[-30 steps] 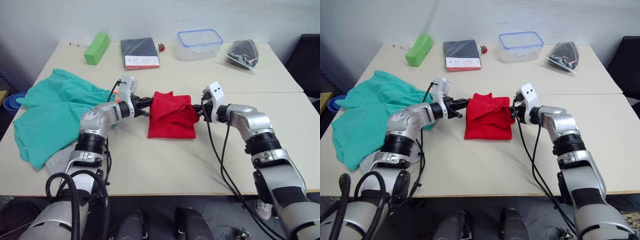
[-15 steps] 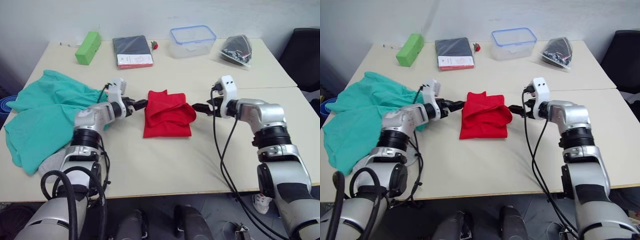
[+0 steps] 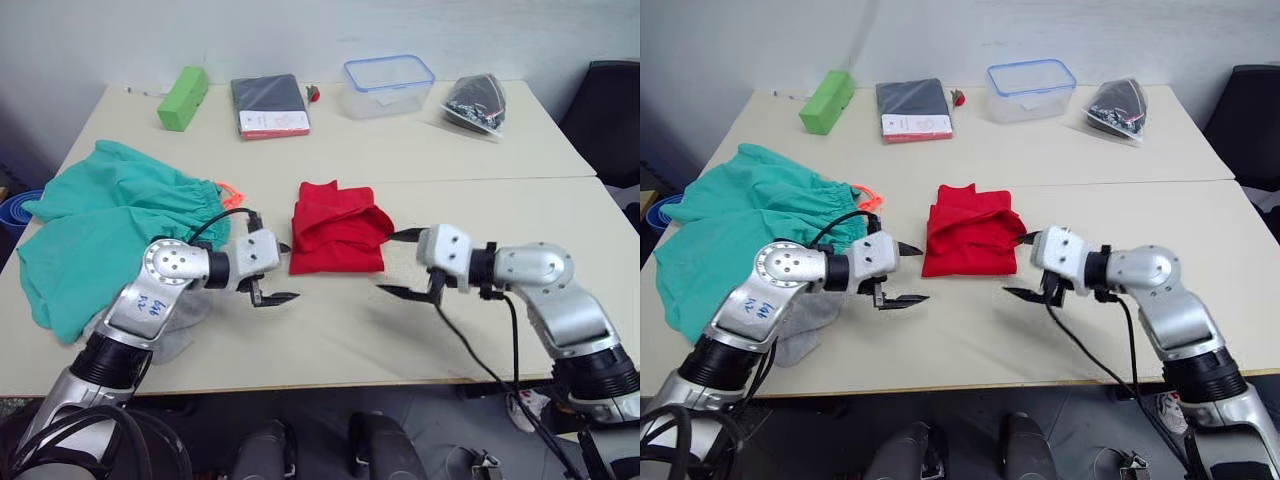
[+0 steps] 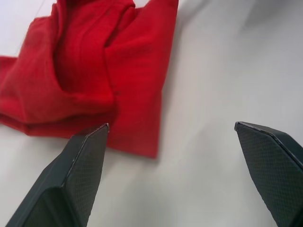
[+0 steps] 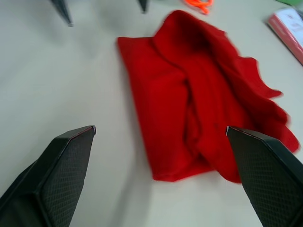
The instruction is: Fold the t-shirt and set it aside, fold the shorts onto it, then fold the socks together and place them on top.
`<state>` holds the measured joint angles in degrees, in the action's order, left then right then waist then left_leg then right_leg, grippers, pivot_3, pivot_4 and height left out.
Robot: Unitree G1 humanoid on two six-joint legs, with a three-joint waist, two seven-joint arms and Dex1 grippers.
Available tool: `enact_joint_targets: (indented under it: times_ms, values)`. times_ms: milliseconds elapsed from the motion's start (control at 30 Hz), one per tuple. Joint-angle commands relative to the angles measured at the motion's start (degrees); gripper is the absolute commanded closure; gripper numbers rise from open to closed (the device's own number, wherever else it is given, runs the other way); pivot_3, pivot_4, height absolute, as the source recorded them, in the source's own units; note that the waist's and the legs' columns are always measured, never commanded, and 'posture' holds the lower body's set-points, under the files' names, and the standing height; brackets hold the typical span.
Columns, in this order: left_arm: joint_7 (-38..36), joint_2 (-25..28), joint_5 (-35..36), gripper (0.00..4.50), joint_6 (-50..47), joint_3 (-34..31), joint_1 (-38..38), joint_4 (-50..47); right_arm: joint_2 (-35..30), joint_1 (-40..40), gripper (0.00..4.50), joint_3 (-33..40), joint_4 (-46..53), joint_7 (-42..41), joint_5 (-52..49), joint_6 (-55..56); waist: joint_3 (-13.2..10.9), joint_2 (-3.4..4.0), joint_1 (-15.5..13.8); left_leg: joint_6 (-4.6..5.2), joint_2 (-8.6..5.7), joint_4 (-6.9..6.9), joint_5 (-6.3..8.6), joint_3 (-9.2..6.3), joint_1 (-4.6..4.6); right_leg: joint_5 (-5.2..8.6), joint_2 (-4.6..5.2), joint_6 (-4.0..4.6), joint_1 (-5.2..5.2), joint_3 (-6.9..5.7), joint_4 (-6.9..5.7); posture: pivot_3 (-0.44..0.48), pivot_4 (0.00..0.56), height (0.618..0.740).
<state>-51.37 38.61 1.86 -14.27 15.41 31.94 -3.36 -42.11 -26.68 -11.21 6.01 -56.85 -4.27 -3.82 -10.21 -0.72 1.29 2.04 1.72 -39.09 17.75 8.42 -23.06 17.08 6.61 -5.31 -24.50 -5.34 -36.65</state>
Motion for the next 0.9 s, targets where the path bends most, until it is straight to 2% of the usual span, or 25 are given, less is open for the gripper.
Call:
enact_joint_targets:
  times_ms: [33,100,167,267,400,567,667,767,900]
  values:
    - [2.93,-2.30,-3.73,0.03,1.65,1.09,2.40,2.23,2.00,-0.12,0.00,-2.35,-1.85,3.27,5.37,4.60,0.00,0.00,-0.02,0.00,0.01,0.00,0.00,-0.01,0.00,0.00,0.02,0.00,0.00,0.00,0.00,0.000,0.150,0.740]
    - [4.00,-3.48,-5.51,0.03,2.48,1.66,3.06,4.22,3.69,-0.82,0.00,-3.61,-4.55,5.34,8.11,6.20,0.00,0.00,0.01,0.01,0.04,-0.01,0.00,-0.01,-0.01,0.00,-0.01,0.01,-0.02,-0.01,-0.08,0.000,0.150,0.740]
    - [4.96,-4.54,-7.11,0.00,3.43,2.18,3.46,6.02,4.85,-1.61,0.38,-4.55,-7.07,6.99,10.52,8.00,0.00,0.00,0.15,0.01,0.05,-0.01,-0.01,0.00,-0.01,0.02,-0.05,0.04,-0.06,-0.02,-0.24,0.000,0.150,0.740]
    - [4.27,-4.98,-8.81,0.62,5.62,3.53,2.65,7.32,6.07,-2.28,1.20,-5.88,-9.71,8.38,13.34,9.67,0.00,0.00,0.24,0.02,0.06,-0.01,-0.01,0.00,-0.04,0.02,-0.09,0.04,-0.05,-0.04,-0.27,0.000,0.150,0.740]
    - [4.13,-4.98,-10.28,1.89,7.29,4.25,1.31,7.82,7.94,-3.53,2.69,-6.89,-14.14,12.09,17.52,11.27,0.00,0.00,0.21,0.04,0.06,-0.05,-0.02,-0.01,0.00,0.02,-0.06,0.04,-0.02,-0.04,-0.24,0.000,0.150,0.740]
    - [3.57,-5.10,-10.38,3.52,7.51,4.21,0.35,7.11,7.82,-3.61,4.49,-6.72,-15.75,12.43,18.91,13.49,0.00,0.00,0.14,0.08,0.04,-0.10,-0.05,-0.02,0.01,0.02,-0.04,0.04,0.00,-0.03,-0.25,0.000,0.150,0.740]
    - [3.27,-4.53,-10.59,4.48,7.97,3.77,-0.05,7.06,7.05,-3.31,4.50,-6.23,-15.26,11.49,18.71,14.32,0.00,0.00,0.17,0.08,0.03,-0.10,-0.05,-0.02,0.01,0.02,-0.04,0.04,0.01,-0.03,-0.26,0.000,0.150,0.740]
    - [1.95,-3.53,-9.55,4.48,8.10,2.81,-0.81,5.90,5.91,-3.01,4.50,-5.61,-13.94,9.69,17.65,14.78,0.00,0.00,0.19,0.08,0.04,-0.10,-0.05,-0.03,0.01,0.02,-0.04,0.04,0.01,-0.04,-0.28,0.000,0.150,0.740]
    - [-3.76,0.16,-4.77,4.48,6.01,0.45,-4.27,-0.78,2.27,0.66,4.50,-4.51,-6.99,1.67,10.81,12.80,0.00,0.00,0.19,0.07,0.08,-0.06,-0.04,-0.06,-0.02,0.02,-0.01,0.04,0.00,-0.05,-0.30,0.000,0.150,0.740]
